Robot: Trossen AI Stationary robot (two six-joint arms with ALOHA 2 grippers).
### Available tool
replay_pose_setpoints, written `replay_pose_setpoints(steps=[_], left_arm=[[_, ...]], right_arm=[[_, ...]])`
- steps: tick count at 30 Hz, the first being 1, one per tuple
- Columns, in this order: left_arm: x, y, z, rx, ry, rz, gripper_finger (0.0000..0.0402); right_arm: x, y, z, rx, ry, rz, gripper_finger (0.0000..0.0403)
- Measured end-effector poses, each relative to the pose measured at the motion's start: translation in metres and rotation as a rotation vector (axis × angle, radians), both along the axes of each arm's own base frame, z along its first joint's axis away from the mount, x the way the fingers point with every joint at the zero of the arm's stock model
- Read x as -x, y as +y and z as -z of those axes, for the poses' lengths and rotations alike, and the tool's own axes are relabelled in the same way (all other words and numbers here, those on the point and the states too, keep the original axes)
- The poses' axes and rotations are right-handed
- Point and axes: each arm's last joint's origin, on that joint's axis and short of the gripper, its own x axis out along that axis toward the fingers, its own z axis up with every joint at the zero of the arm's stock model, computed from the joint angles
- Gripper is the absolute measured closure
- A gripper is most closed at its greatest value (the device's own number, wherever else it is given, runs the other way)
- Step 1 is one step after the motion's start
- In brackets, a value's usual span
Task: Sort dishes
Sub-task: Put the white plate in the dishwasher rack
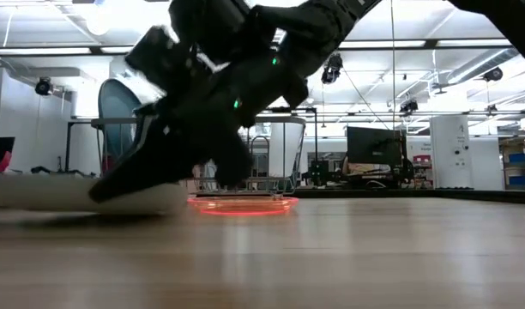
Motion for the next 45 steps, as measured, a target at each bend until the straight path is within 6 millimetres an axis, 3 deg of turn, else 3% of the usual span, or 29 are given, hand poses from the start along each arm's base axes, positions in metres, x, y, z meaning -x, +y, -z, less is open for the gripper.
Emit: replay_pose_setpoints(steps=[6, 14, 19, 24, 29, 37, 42, 45], left_arm=[[0.0, 0.002, -0.002, -0.106, -0.012, -0.026, 0.0401], [0.004, 0.007, -0.01, -0.299, -0.063, -0.112, 0.0401], [0.007, 0.008, -0.016, -0.324, -0.076, -0.118, 0.0401], [0.012, 0.011, -0.039, -0.286, -0.125, -0.12, 0.0401], [0.021, 0.016, -0.07, -0.266, -0.168, -0.105, 0.0401], [0.035, 0.027, -0.104, -0.242, -0.218, -0.103, 0.0401], [0.041, 0.031, -0.117, -0.222, -0.247, -0.108, 0.0401], [0.044, 0.033, -0.121, -0.209, -0.262, -0.111, 0.0401]], right_arm=[[0.006, -0.007, -0.031, -0.062, -0.02, -0.052, 0.0401], [0.006, -0.054, -0.074, -0.241, -0.077, -0.084, 0.0402], [0.016, -0.059, -0.105, -0.414, -0.081, -0.261, 0.0402], [0.036, -0.057, -0.145, -0.512, -0.132, -0.396, 0.0402], [0.072, -0.061, -0.171, -0.611, -0.253, -0.464, 0.0403], [0.135, -0.07, -0.175, -0.842, -0.651, -0.327, 0.0403], [0.152, -0.082, -0.169, -0.979, -0.771, -0.241, 0.0403], [0.154, -0.085, -0.17, -1.049, -0.739, -0.248, 0.0403]])
